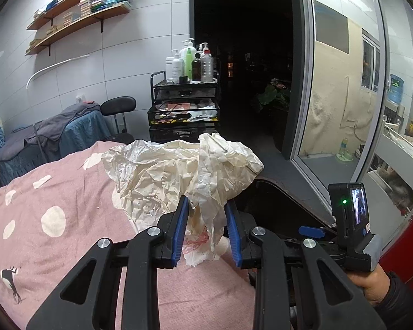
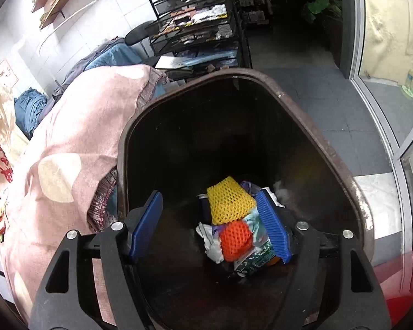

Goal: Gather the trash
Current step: 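Lower the crumpled white paper into the bin and open the left gripper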

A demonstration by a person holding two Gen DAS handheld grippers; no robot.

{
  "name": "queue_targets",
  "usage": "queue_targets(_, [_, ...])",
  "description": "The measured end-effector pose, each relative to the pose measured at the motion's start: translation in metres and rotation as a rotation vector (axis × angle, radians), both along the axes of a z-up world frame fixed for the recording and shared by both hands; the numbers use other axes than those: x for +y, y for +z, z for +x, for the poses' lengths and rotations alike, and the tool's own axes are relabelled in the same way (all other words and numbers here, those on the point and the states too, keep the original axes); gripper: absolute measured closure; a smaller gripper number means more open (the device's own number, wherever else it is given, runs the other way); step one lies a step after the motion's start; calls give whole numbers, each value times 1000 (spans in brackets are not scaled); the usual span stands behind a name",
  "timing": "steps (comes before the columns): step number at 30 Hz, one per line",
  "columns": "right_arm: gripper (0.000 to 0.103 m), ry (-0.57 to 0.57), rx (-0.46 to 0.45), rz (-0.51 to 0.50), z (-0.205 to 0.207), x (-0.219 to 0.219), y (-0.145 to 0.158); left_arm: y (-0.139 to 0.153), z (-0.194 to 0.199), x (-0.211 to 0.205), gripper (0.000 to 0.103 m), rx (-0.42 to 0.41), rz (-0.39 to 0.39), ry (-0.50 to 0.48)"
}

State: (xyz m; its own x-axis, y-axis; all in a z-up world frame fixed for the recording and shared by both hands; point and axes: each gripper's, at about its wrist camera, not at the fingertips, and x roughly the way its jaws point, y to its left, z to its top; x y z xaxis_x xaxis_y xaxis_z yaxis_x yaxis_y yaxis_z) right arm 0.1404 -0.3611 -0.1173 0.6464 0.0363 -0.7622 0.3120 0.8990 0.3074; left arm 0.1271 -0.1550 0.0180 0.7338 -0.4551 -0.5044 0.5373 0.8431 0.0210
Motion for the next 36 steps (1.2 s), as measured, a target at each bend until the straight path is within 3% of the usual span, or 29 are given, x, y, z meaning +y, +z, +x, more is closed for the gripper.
queue_targets(13, [20, -194, -129, -65, -23, -30, 43, -9, 2, -52, 75, 21, 42, -127])
queue_targets(28, [16, -414, -132, -81, -44, -94, 55, -57, 12, -109, 74, 125, 178, -239])
queue_targets(32, [15, -435, -132, -71, -49, -105, 55, -67, 16, -117, 67, 147, 222, -248])
queue_targets(34, [15, -443, -134, -71, -51, -108, 55, -71, 18, -120, 56, 160, 240, -250])
queue_targets(36, [14, -453, -137, -69, -53, -110, 55, -74, 18, -123, 36, 162, 255, -250])
